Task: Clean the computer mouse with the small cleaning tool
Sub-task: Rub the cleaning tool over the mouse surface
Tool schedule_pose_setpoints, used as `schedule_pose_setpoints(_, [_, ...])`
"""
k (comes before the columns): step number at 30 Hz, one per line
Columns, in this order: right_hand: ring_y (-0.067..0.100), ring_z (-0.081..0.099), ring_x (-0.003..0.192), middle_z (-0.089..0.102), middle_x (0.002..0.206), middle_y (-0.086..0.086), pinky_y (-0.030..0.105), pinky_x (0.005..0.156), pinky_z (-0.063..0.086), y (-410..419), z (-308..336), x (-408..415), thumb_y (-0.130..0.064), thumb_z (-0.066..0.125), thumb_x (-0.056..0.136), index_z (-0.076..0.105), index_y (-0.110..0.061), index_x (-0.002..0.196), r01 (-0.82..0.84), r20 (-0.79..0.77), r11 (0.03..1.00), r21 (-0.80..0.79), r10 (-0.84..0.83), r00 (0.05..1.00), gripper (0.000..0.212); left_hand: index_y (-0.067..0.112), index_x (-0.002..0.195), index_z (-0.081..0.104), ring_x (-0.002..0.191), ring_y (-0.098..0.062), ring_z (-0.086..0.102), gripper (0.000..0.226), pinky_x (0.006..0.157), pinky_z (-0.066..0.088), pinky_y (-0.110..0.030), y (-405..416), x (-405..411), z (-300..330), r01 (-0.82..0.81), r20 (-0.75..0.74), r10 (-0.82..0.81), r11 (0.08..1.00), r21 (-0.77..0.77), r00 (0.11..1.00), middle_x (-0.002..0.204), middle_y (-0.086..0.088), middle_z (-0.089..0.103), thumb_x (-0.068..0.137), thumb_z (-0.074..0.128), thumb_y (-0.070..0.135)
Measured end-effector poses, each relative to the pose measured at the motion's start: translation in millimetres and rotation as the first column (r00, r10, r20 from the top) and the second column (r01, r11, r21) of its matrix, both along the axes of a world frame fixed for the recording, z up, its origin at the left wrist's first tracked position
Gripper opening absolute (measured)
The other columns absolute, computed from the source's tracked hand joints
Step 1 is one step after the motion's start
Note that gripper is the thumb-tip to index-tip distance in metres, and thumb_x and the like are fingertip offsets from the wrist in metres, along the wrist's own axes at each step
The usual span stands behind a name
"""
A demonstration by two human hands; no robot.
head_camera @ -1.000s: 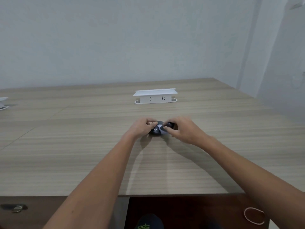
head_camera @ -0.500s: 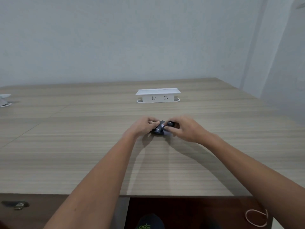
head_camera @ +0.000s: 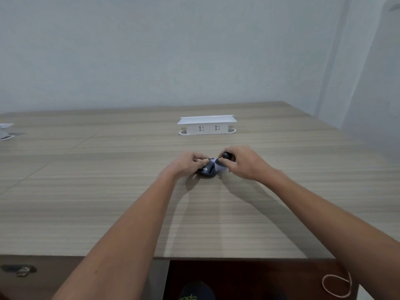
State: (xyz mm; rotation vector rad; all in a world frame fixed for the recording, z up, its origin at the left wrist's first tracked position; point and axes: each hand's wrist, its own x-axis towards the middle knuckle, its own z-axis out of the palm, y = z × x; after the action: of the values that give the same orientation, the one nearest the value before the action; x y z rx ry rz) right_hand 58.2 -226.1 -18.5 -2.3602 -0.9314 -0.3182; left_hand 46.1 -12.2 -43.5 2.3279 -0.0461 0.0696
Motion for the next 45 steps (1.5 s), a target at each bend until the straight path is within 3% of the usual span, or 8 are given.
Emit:
schedule_pose_setpoints(5, [0.016,0.06,0.066,0.073,0.077,0.002,0.031,0.065,0.045,3,-1,-4,-0.025,0.064,0.093,0.076,-0.012,0.097,-0.063,-0.046,0.998,-0.017,0.062,0.997,0.019,0.029,0.114,0.074,0.099,-0.013,0.07,0.025,0.094,0.052,-0.032,4,2,-4,0.016,0.005,-0.016,1.0,-0.006,1.0,0.105,-0.001,0.077,0.095,0.059,0.034])
schedule_pose_setpoints(24, [0.004,0.061,0.049,0.075,0.065,0.004,0.031,0.066,0.056,-15,-3,7,-0.022,0.063,0.093,0.078,-0.013,0.091,0.059,-0.14,0.981,0.183,-0.033,0.99,0.017,0.025,0.119,0.071,0.091,-0.01,0.065,0.026,0.083,0.047,-0.022,3,2,-2,0.027,0.009,-0.027,0.999,-0.039,1.0,0.103,0.0,0.074,0.098,0.057,0.029])
schedule_pose_setpoints(28, [0.013,0.062,0.055,0.074,0.07,0.009,0.025,0.06,0.051,-12,-6,0,-0.022,0.064,0.096,0.076,-0.008,0.096,-0.068,-0.3,0.974,0.216,0.132,0.945,0.019,0.024,0.12,0.072,0.092,-0.008,0.065,0.027,0.085,0.047,-0.022,6,4,-3,0.037,0.008,-0.036,0.999,-0.038,0.999,0.105,0.001,0.075,0.098,0.057,0.027])
schedule_pose_setpoints(32, [0.004,0.061,0.049,0.075,0.066,0.005,0.03,0.061,0.055,-14,-6,12,-0.022,0.064,0.092,0.077,-0.011,0.088,0.136,-0.126,0.97,0.203,-0.112,0.986,0.017,0.025,0.123,0.07,0.086,-0.006,0.065,0.028,0.078,0.046,-0.019,5,3,-3,0.031,0.001,-0.031,0.999,-0.042,1.0,0.102,0.002,0.074,0.099,0.055,0.029])
schedule_pose_setpoints(35, [0.006,0.063,0.05,0.075,0.068,0.007,0.023,0.057,0.053,-12,-4,5,-0.024,0.064,0.094,0.077,-0.012,0.094,-0.029,-0.217,0.977,0.21,0.075,0.973,0.017,0.024,0.122,0.07,0.082,-0.003,0.064,0.028,0.073,0.045,-0.016,5,3,-2,0.033,0.002,-0.033,0.999,-0.025,0.999,0.099,0.002,0.073,0.099,0.055,0.025])
schedule_pose_setpoints(40, [0.013,0.067,0.067,0.071,0.068,-0.004,0.03,0.069,0.054,-10,-5,11,-0.021,0.065,0.091,0.078,-0.013,0.091,0.119,-0.036,0.982,0.15,-0.114,0.993,0.016,0.024,0.125,0.069,0.087,-0.008,0.063,0.03,0.079,0.046,-0.019,6,4,-3,0.008,0.0,-0.008,1.0,-0.029,1.0,0.1,0.001,0.071,0.098,0.057,0.029])
schedule_pose_setpoints(43, [0.003,0.061,0.051,0.072,0.065,0.001,0.021,0.058,0.051,-9,-1,1,-0.018,0.066,0.093,0.077,-0.01,0.096,-0.088,-0.181,0.98,0.176,0.12,0.976,0.014,0.027,0.118,0.072,0.09,-0.012,0.067,0.026,0.088,0.051,-0.028,7,7,-5,0.029,-0.001,-0.029,0.998,-0.051,1.0,0.103,0.0,0.076,0.096,0.059,0.025])
schedule_pose_setpoints(45, [0.005,0.063,0.057,0.075,0.071,0.002,0.024,0.064,0.051,-7,-7,2,-0.019,0.066,0.092,0.078,-0.012,0.096,-0.068,-0.146,0.992,0.104,0.082,0.986,0.014,0.025,0.118,0.072,0.092,-0.011,0.066,0.025,0.088,0.051,-0.026,7,6,-4,0.022,0.002,-0.022,0.998,-0.064,1.0,0.103,0.0,0.076,0.097,0.058,0.025])
